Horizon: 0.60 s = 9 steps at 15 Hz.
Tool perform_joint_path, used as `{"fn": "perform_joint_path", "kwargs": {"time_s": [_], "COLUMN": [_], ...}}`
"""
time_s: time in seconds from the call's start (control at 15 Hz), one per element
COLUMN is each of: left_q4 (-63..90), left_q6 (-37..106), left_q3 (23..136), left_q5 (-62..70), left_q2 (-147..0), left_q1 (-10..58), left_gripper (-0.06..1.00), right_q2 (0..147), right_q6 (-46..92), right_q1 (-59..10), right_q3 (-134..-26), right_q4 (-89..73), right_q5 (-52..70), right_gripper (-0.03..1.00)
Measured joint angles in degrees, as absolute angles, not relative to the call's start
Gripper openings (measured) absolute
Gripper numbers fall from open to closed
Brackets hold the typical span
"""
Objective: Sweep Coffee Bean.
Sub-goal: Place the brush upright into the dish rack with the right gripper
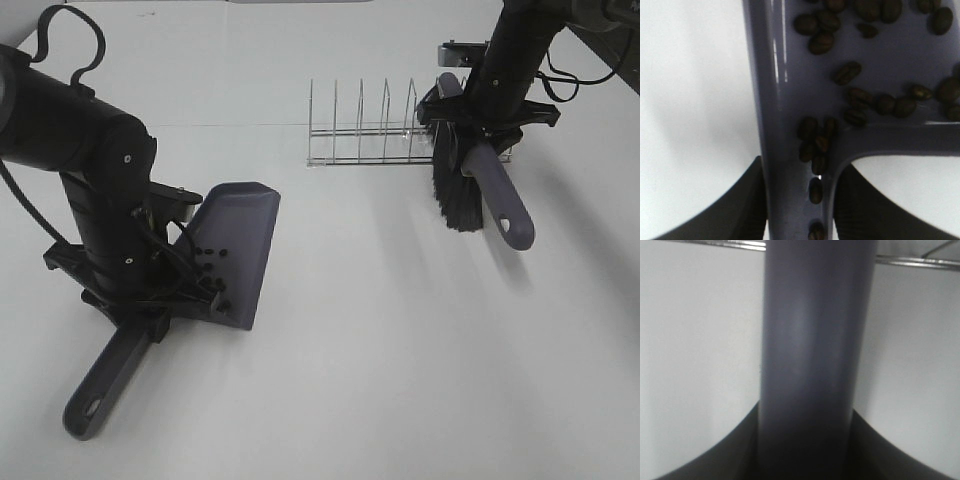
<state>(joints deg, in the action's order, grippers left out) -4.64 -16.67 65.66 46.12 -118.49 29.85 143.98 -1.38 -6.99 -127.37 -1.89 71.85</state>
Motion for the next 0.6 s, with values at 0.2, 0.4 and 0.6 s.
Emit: {"fn": "perform_joint_path", "kwargs": {"time_s": [0.2, 0.4, 0.6], "left_q4": [-4.6, -4.6, -4.6], "left_q6": [-16.7, -16.7, -16.7], "left_q3": [65.7, 65.7, 65.7], "left_q5": [47.2, 47.7, 47.8], "left_q2": [-118.5, -118.5, -118.5], "left_q1": [29.9, 29.9, 29.9], "left_gripper": [0.32, 0.32, 0.32], "right_q2": [145.3, 145.5, 146.1], "right_q6": [-1.9, -1.7, -1.1], "right_q1": [-6.9, -5.8, -5.4], "right_q3": [-131.2, -131.6, -131.8], "right_q4": [-1.8, -2.6, -5.4], "right_q5": [71.2, 70.9, 70.3], "right_gripper": [0.27, 0.27, 0.27]}}
